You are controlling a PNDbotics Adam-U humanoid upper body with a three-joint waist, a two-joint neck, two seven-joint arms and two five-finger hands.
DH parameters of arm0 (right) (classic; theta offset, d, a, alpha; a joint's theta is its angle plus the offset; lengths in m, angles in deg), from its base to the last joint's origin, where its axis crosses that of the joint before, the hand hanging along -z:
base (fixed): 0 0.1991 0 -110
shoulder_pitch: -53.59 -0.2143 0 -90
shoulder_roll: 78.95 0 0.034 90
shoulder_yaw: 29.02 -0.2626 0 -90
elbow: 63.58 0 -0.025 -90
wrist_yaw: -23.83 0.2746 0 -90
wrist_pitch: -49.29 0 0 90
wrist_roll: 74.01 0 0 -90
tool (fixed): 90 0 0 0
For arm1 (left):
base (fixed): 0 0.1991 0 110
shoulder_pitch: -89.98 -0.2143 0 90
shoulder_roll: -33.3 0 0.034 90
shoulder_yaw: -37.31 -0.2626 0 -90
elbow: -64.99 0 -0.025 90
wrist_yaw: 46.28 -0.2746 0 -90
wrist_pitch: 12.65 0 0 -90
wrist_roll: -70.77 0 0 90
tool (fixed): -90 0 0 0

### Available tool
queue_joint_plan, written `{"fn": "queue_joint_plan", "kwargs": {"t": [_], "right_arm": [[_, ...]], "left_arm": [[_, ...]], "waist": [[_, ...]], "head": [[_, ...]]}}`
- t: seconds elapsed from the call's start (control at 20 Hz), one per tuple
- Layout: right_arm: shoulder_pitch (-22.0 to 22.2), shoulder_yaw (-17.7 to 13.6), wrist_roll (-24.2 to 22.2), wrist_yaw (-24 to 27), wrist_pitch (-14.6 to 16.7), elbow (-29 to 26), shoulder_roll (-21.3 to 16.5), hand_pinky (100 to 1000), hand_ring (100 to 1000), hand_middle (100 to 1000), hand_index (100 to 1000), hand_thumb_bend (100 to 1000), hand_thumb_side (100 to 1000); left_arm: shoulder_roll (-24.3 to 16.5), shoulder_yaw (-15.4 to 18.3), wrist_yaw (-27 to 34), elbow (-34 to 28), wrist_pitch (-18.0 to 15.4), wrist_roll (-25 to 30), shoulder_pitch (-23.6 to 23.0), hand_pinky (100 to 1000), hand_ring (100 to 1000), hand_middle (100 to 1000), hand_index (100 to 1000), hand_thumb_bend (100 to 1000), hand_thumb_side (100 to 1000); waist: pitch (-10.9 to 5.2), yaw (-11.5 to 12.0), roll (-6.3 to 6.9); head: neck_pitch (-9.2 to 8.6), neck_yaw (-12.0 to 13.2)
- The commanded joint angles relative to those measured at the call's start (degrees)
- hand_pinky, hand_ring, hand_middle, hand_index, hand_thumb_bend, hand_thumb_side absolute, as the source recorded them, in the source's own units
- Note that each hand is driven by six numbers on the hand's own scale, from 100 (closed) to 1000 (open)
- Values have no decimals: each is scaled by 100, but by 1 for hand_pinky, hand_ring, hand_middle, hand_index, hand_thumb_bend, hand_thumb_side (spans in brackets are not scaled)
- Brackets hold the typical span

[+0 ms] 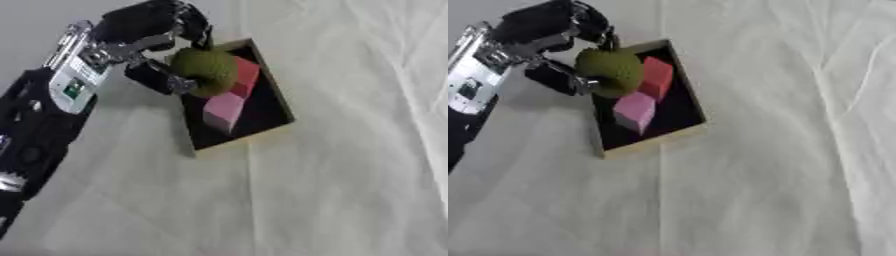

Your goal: Pick up objects on the table and place them in the box.

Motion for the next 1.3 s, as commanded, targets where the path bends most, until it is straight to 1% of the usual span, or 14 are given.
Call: {"fn": "queue_joint_plan", "kwargs": {"t": [0.05, 0.2, 0.35, 0.5, 0.65, 0.75, 0.85, 0.9, 0.95, 1.0, 1.05, 1.1, 1.2, 1.3], "right_arm": [[-67, -95, -20, 48, 7, -23, -115, 896, 823, 760, 809, 100, 523], [-59, -98, -24, 48, 10, -15, -114, 896, 823, 760, 809, 100, 523], [-47, -102, -31, 47, 8, -10, -116, 896, 823, 759, 809, 100, 523], [-45, -101, -52, 48, -8, -8, -104, 897, 822, 759, 809, 100, 523], [-41, -103, -76, 51, -17, -8, -96, 897, 822, 759, 809, 100, 523], [-36, -109, -82, 51, -16, -8, -96, 897, 822, 758, 809, 100, 523], [-29, -118, -84, 52, -16, -10, -96, 896, 822, 758, 809, 100, 523], [-25, -121, -84, 53, -17, -12, -96, 896, 822, 758, 809, 100, 523], [-22, -124, -85, 53, -19, -15, -96, 896, 822, 758, 809, 100, 523], [-19, -128, -86, 53, -20, -17, -97, 896, 822, 758, 809, 100, 523], [-15, -131, -86, 53, -22, -20, -98, 896, 822, 758, 809, 100, 523], [-12, -134, -87, 53, -24, -22, -99, 896, 822, 758, 808, 100, 523], [-5, -142, -91, 51, -33, -22, -99, 896, 822, 757, 808, 100, 523], [-12, -143, -103, 46, -47, -11, -94, 896, 821, 757, 808, 100, 523]], "left_arm": [[6, 134, -318, 42, -577, 354, 69, 517, 467, 396, 526, 100, 231], [7, 171, -583, 103, -577, 43, 29, 514, 463, 394, 521, 100, 219], [-54, 232, -658, 13, -577, -365, -4, 514, 459, 391, 515, 100, 185], [-90, 317, -819, 5, -577, -656, -38, 518, 462, 395, 521, 100, 190], [-43, 351, -1123, 199, -577, -801, -49, 538, 480, 415, 548, 100, 202], [-1, 338, -1350, 329, -577, -862, -43, 585, 524, 459, 601, 100, 220], [36, 320, -1633, 442, -577, -874, -35, 652, 604, 528, 680, 129, 241], [49, 307, -1792, 485, -577, -865, -34, 714, 695, 613, 758, 113, 257], [59, 289, -1949, 520, -577, -842, -37, 738, 730, 651, 791, 113, 263], [60, 272, -2095, 540, -577, -822, -42, 781, 776, 712, 831, 118, 273], [54, 260, -2229, 550, -577, -804, -49, 807, 804, 746, 855, 116, 277], [45, 255, -2348, 559, -577, -788, -59, 865, 865, 813, 906, 100, 277], [-6, 289, -2539, 554, -577, -723, -89, 923, 921, 869, 938, 100, 268], [-53, 347, -2593, 505, -577, -646, -128, 951, 946, 899, 956, 100, 257]], "waist": [[-123, -18, -1], [-121, -27, -7], [-117, -25, -5], [-110, -18, -3], [-103, -26, -5], [-96, -37, -6], [-89, -44, -3], [-85, -48, -1], [-81, -51, 1], [-77, -52, 3], [-73, -53, 4], [-69, -52, 7], [-62, -48, 15], [-59, -46, 23]], "head": [[-95, 3], [-126, -13], [-144, -45], [-146, -73], [-149, -82], [-144, -78], [-139, -67], [-137, -63], [-131, -60], [-120, -61], [-106, -63], [-92, -69], [-52, -95], [-19, -114]]}}
